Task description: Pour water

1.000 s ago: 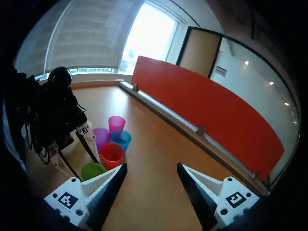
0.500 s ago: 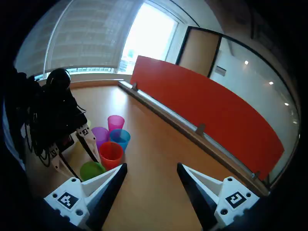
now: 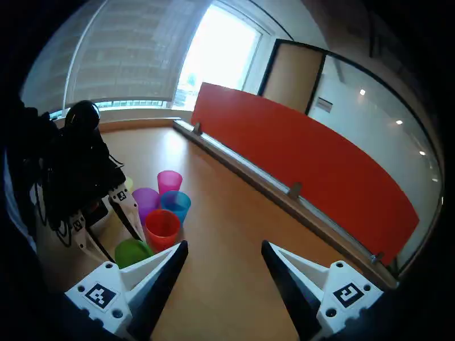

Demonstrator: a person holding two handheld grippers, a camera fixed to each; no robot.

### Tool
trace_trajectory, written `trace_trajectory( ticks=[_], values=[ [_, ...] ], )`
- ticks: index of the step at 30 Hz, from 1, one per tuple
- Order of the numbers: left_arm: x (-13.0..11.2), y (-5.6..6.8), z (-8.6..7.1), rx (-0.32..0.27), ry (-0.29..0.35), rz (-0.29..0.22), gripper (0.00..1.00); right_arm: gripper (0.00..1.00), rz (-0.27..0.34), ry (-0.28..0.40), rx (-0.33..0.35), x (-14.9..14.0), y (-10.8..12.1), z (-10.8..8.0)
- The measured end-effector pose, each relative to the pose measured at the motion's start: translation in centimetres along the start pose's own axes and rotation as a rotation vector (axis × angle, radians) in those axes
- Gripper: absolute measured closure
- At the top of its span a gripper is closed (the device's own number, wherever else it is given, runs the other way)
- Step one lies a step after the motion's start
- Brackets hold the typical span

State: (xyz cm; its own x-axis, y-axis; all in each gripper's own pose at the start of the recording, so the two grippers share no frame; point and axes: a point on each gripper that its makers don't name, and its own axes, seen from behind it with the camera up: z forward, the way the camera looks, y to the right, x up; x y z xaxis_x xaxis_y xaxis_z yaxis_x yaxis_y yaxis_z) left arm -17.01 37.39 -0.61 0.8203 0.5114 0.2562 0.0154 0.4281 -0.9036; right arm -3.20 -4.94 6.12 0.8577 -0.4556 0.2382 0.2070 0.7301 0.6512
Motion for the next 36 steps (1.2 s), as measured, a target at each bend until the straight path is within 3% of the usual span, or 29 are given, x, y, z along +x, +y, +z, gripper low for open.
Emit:
trace_trajectory(
  ticks=[18, 36],
  values=[
    [1.0, -0.1, -1.8, -0.009, 0.048, -0.034, 0.15, 0.00, 0.000, 0.003, -0.002, 0.3, 0.0, 0.0],
    [4.4, -1.6, -3.9, 0.041, 0.192, -0.050, 0.15, 0.00, 0.003, 0.015, -0.005, 0.9, -0.1, 0.0]
  ],
)
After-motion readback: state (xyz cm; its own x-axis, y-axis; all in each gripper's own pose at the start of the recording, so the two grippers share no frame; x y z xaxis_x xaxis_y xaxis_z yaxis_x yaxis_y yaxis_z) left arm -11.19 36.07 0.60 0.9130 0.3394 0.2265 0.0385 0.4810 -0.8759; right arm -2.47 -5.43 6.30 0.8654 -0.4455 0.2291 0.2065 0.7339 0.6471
